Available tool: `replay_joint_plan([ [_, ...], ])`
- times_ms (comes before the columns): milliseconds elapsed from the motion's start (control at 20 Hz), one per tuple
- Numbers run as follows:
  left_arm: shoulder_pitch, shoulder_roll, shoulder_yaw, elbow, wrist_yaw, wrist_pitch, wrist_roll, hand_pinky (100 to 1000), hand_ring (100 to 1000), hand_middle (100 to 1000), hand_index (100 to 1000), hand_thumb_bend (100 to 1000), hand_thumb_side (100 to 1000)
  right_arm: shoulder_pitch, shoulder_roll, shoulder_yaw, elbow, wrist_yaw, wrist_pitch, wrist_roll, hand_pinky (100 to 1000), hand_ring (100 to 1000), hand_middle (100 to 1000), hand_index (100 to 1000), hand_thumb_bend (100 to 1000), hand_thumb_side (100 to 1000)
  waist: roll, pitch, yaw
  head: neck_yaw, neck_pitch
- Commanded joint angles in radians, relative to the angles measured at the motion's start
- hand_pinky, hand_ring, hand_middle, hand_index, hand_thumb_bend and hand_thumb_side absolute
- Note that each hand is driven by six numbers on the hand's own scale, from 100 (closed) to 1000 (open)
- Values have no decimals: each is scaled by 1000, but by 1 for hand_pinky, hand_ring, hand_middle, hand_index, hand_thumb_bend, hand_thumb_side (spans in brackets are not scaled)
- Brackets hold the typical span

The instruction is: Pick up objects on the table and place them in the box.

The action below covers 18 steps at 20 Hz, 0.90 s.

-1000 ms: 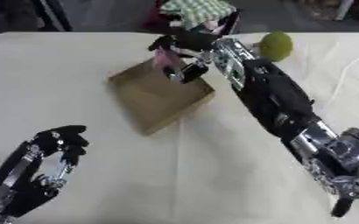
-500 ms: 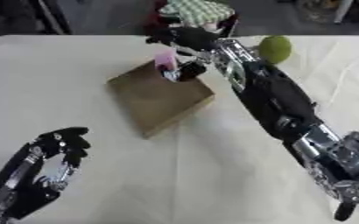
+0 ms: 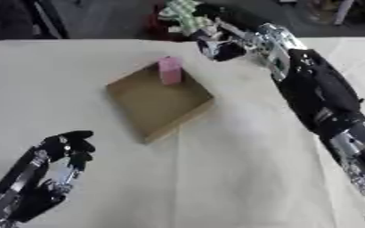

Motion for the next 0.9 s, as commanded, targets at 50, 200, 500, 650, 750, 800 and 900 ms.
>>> replay_joint_plan([
  [50, -3, 22, 10, -13, -1, 0, 7, 628, 605, 609, 857, 100, 728, -12, -75, -40, 33, -16, 45, -26, 898, 944, 985, 992, 100, 531, 3, -13, -5, 11, -13],
  [200, 0, 25, 12, -13, -1, 1, 9, 628, 605, 609, 857, 100, 729, -1, -107, -64, 66, -19, 85, -57, 891, 935, 975, 990, 100, 530, 4, -12, -13, 14, -13],
  [500, 3, 27, 14, -13, -2, 1, 11, 629, 606, 610, 857, 100, 730, 11, -146, -93, 120, -25, 148, -109, 885, 928, 965, 987, 100, 537, 4, -11, -19, 0, -18],
  [650, 4, 28, 15, -13, -2, 1, 12, 629, 607, 610, 857, 100, 731, 16, -158, -105, 155, -28, 177, -126, 877, 922, 959, 985, 100, 556, 3, -11, -18, -16, -22],
  [750, 4, 28, 15, -13, -2, 1, 12, 629, 607, 610, 857, 100, 731, 18, -161, -110, 175, -33, 185, -133, 875, 920, 957, 985, 100, 563, 3, -11, -18, -20, -23],
  [800, 4, 28, 15, -13, -2, 1, 12, 629, 607, 610, 857, 100, 732, 18, -162, -110, 180, -35, 187, -135, 875, 920, 956, 984, 100, 587, 3, -11, -18, -21, -23],
  [900, 4, 28, 15, -12, -2, 1, 12, 629, 607, 610, 857, 100, 732, 22, -161, -111, 200, -36, 196, -134, 875, 920, 954, 983, 100, 592, 2, -10, -16, -30, -26],
])
